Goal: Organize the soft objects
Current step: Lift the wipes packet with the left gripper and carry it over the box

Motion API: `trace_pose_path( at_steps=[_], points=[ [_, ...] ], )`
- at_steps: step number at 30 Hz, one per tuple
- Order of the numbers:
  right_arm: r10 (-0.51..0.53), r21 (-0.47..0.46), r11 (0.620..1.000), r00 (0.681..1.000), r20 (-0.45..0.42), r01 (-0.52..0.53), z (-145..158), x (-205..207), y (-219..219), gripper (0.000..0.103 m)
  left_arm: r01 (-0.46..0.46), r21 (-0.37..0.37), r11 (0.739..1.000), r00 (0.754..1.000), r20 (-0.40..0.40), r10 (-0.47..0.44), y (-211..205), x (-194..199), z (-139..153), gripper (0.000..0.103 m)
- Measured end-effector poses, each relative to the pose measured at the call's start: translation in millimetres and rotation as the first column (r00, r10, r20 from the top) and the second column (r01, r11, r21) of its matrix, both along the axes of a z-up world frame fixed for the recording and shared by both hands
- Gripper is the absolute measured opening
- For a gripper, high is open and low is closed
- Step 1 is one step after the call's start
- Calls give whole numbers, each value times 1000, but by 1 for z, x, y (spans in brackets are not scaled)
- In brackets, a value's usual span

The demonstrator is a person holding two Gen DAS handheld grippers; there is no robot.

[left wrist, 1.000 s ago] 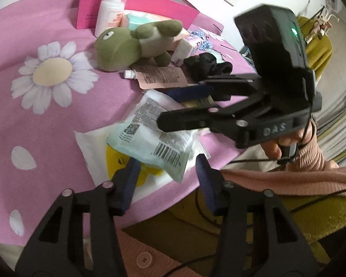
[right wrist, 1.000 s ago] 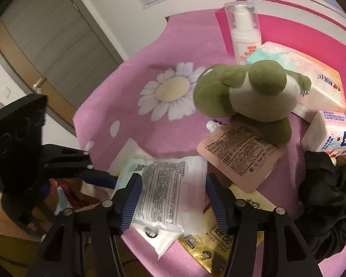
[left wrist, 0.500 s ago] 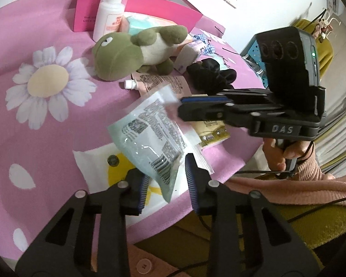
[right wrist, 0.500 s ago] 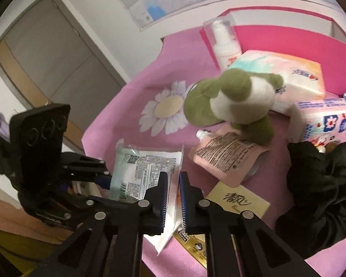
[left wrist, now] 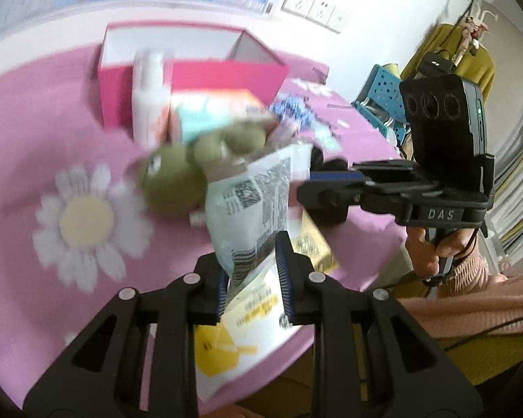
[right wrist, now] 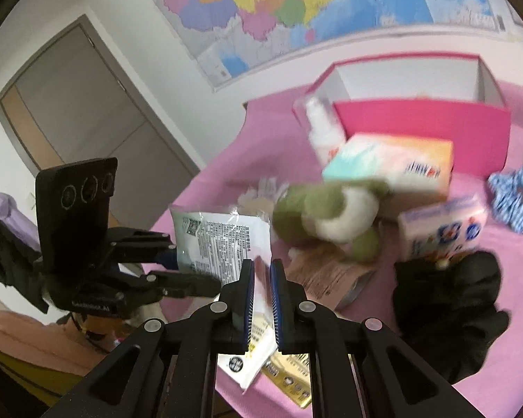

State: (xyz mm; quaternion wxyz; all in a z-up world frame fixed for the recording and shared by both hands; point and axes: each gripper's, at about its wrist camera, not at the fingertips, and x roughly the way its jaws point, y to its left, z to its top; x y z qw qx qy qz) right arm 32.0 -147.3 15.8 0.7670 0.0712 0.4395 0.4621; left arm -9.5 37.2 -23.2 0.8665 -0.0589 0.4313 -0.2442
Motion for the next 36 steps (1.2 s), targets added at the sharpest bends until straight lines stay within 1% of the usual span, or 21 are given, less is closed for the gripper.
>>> trace_pose_path(
  at_steps=[3,13,18,23,28,36],
  points=[
    [-29,17,999,999,33,28,14,4,-8,9,17,15,1000,999,40,-18,-6,13,15,27],
    [-126,49,991,985,118,121,51,28,-32,9,88,21,996,988,126,-90,-26,55,56,27],
    [-169,66,985,973,158,160,72,54,-38,9,99,20,995,984,148,-101,-32,80,73,27],
    [-202,77,979,964,175,191,84,84,-42,9,97,45,994,979,177,-104,-41,108,92,28],
    [-230,86,972,960,160,219,87,116,-46,9,78,64,995,980,176,-88,-47,138,99,28],
    [-283,58,959,950,131,278,72,164,-48,9,34,86,996,992,117,-44,-59,192,89,30]
  ],
)
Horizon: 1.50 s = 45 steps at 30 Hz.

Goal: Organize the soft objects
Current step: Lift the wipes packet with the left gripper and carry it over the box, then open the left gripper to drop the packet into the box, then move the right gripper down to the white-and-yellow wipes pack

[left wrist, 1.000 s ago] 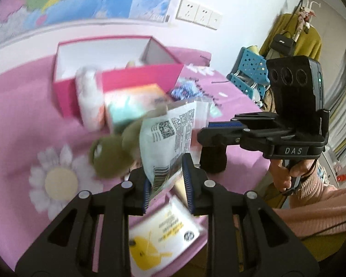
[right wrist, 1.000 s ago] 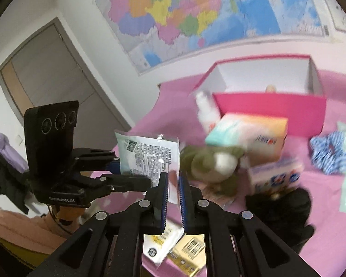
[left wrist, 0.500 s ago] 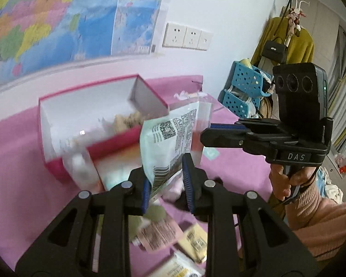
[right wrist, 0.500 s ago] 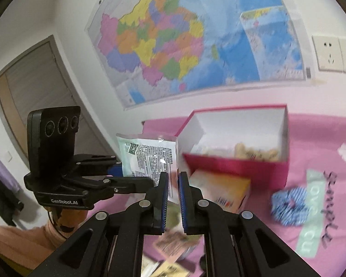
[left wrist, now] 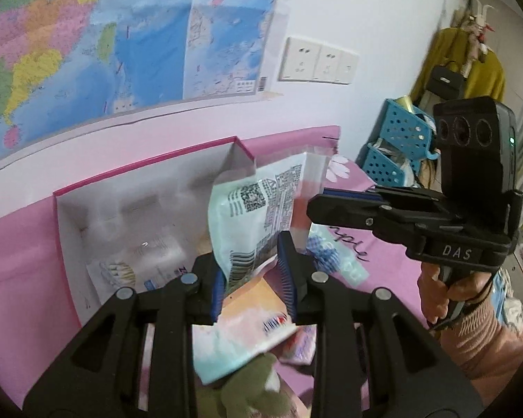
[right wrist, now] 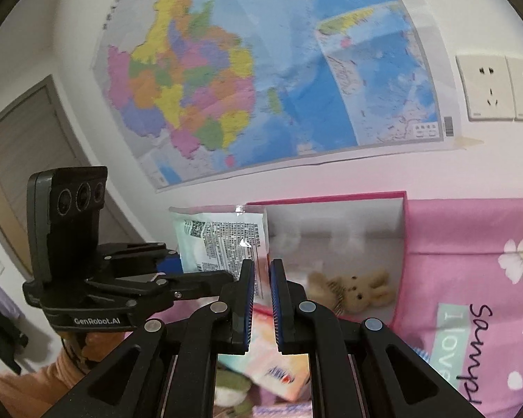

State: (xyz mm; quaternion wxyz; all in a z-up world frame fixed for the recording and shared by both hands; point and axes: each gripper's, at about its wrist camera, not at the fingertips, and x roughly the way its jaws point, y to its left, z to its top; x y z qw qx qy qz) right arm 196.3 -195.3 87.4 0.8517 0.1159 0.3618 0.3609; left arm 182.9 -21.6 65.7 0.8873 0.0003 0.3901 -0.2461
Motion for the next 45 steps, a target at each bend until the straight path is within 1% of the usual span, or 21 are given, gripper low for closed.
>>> trace_pose_path(
  at_steps=[2,8,10,15,16,20,23,26,28,33,34,35,36,38,41,45],
  points=[
    [-11,-3,1000,1000,-18,11,-7,12,0,9,-11,13,1000,1000,-17,11,-3,10,-5,31],
    [-41,-32,999,996,-78,38,-28,36,-3,9,-48,42,998,994,-101,52,-13,40,-25,33],
    [-50,-37,998,995,-90,46,-32,40,-5,9,-62,76,995,991,-112,70,-18,46,-30,36],
    [-79,-45,996,989,-123,74,-41,49,-12,9,-101,148,984,981,-150,123,-28,62,-46,38],
    [-94,-55,995,987,-127,88,-43,50,-13,10,-110,161,981,978,-159,135,-30,66,-50,38],
    [-114,-59,993,983,-146,107,-48,48,-19,12,-138,176,975,971,-172,169,-27,71,-57,49],
    [-114,-54,993,983,-146,107,-47,42,-22,15,-149,187,971,972,-155,179,-23,66,-57,49],
    [-86,-41,996,988,-132,81,-41,29,-22,21,-153,190,970,979,-107,175,-16,51,-48,49],
    [-62,-25,998,991,-117,59,-34,18,-22,30,-153,180,972,983,-73,168,-11,40,-41,49],
    [35,37,999,996,-84,-32,-15,-18,-20,36,-140,150,979,990,29,137,6,-12,-17,50],
    [53,44,998,995,-81,-49,-12,-27,-19,37,-140,147,979,990,41,135,8,-18,-15,52],
    [73,47,997,994,-77,-69,-10,-35,-18,38,-134,140,981,990,53,128,10,-29,-13,55],
    [93,51,995,993,-76,-89,-8,-42,-17,40,-127,131,983,991,63,120,15,-43,-11,55],
    [126,72,990,989,-80,-120,-6,-61,-17,41,-128,118,985,990,74,120,23,-62,-11,55],
    [162,69,985,984,-77,-157,-6,-85,-15,42,-132,99,986,989,80,125,36,-94,-16,55],
    [210,52,977,973,-91,-206,-11,-118,-9,43,-154,90,984,988,44,150,54,-129,-36,55]
  ],
)
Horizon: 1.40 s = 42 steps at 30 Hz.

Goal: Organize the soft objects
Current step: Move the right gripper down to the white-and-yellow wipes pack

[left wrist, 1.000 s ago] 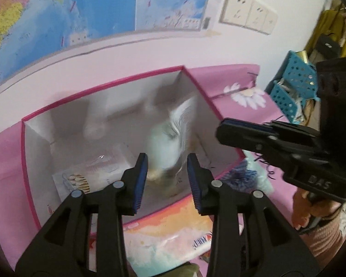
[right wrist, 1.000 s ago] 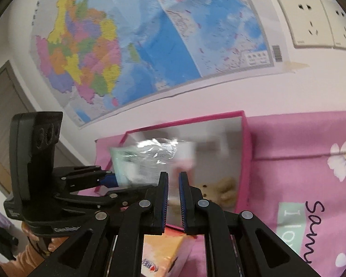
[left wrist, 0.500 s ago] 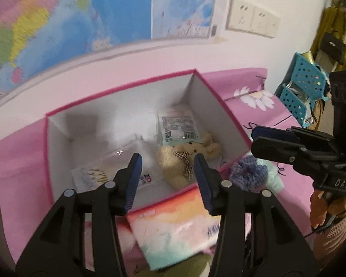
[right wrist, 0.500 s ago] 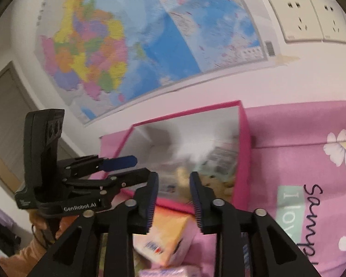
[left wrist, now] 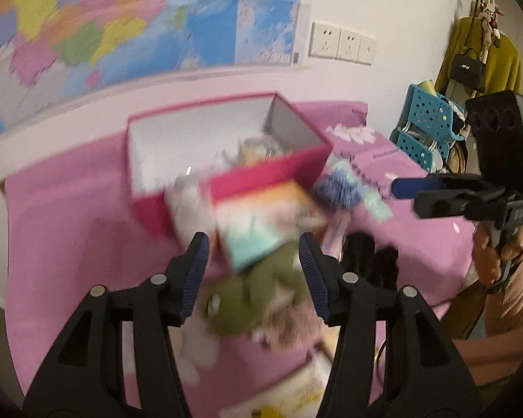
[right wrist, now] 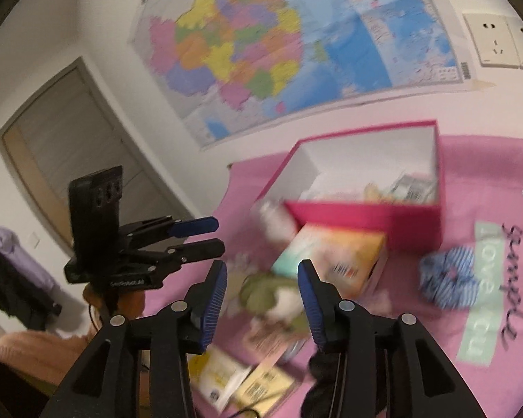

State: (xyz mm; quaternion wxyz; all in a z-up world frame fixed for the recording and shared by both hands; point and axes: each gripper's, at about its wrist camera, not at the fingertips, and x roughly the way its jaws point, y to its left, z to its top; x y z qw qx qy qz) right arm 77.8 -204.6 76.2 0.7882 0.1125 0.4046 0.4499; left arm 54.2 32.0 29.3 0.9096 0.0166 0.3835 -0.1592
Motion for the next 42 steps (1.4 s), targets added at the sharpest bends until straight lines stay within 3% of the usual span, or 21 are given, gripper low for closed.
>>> trace_pose_path(
  at_steps=[9,17,21,25,27,34,38,41,42],
  points=[
    [139,-54,988,985,-101,-145,-43,-64,38,43,-69,-65,996,981,-185,55,33,-69,-71,55],
    [246,-121,953,941,-231,-278,-95,-85,93,43,-115,-69,991,963,-252,94,44,-101,-98,55],
    [194,-204,948,950,-246,-246,-109,-80,94,43,-99,-85,991,961,-265,73,45,-115,-104,55],
    [99,-301,941,977,-188,-154,-106,-75,81,43,-84,-86,993,955,-292,55,44,-117,-110,55],
    [95,-272,950,970,-222,-155,-108,-70,80,43,-68,-96,993,952,-306,35,44,-118,-114,56],
    [127,-340,920,971,-204,-192,-119,-82,105,47,-27,-98,995,952,-307,-5,36,-122,-114,57],
    [146,-311,930,972,-182,-198,-120,-85,110,49,-18,-115,993,952,-305,-18,35,-120,-113,57],
    [133,-289,940,976,-174,-179,-119,-82,103,38,-33,-118,992,953,-304,-4,35,-118,-114,52],
    [123,-282,944,977,-173,-168,-118,-80,99,29,-49,-108,993,954,-299,15,35,-117,-114,50]
  ],
)
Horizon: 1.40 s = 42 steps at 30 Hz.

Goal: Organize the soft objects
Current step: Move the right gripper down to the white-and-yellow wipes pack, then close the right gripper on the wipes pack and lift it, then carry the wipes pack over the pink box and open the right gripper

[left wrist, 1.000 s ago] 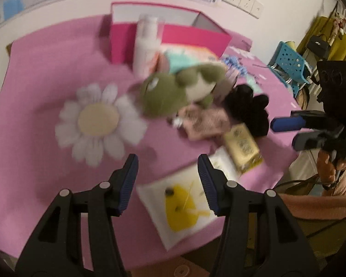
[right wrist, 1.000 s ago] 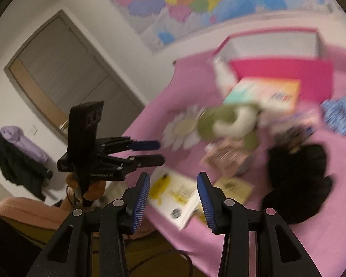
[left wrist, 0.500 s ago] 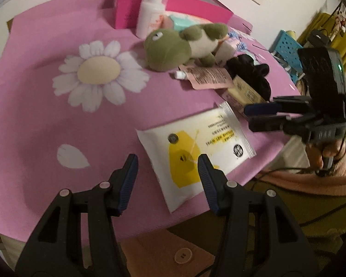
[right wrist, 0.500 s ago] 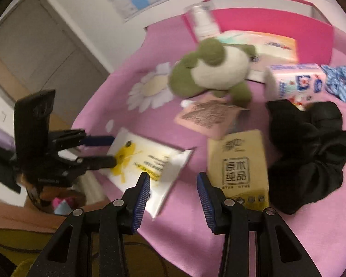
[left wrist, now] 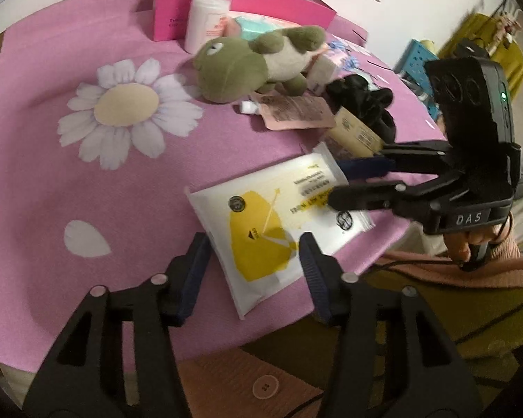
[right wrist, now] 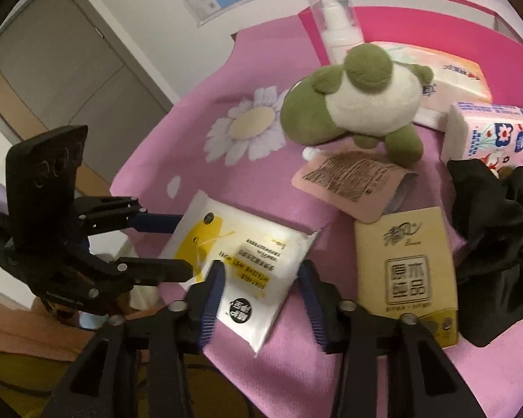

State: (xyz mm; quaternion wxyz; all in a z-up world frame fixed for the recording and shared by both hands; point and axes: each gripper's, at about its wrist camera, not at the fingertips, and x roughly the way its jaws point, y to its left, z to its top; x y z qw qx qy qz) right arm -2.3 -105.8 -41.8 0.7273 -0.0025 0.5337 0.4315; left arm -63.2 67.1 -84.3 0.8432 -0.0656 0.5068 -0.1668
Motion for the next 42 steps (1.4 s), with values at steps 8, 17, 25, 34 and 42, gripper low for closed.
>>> trace_pose_path(
  at_steps=[8,17,25,34,42],
  points=[
    [-50,62,997,999,3,50,12,10,-15,16,-54,-21,998,998,14,54,5,12,2,39],
    [-105,120,988,990,94,93,51,21,-30,16,-34,-28,999,992,125,37,-1,29,40,39],
    [-157,159,979,974,165,131,80,33,-47,16,-4,-19,1000,974,228,8,-12,52,77,39],
    [-216,206,963,952,216,172,106,54,-69,16,25,-1,1000,950,312,-24,-25,79,111,39],
    [-263,238,950,928,263,202,125,90,-73,16,35,18,999,936,349,-39,-34,115,134,39]
  ],
)
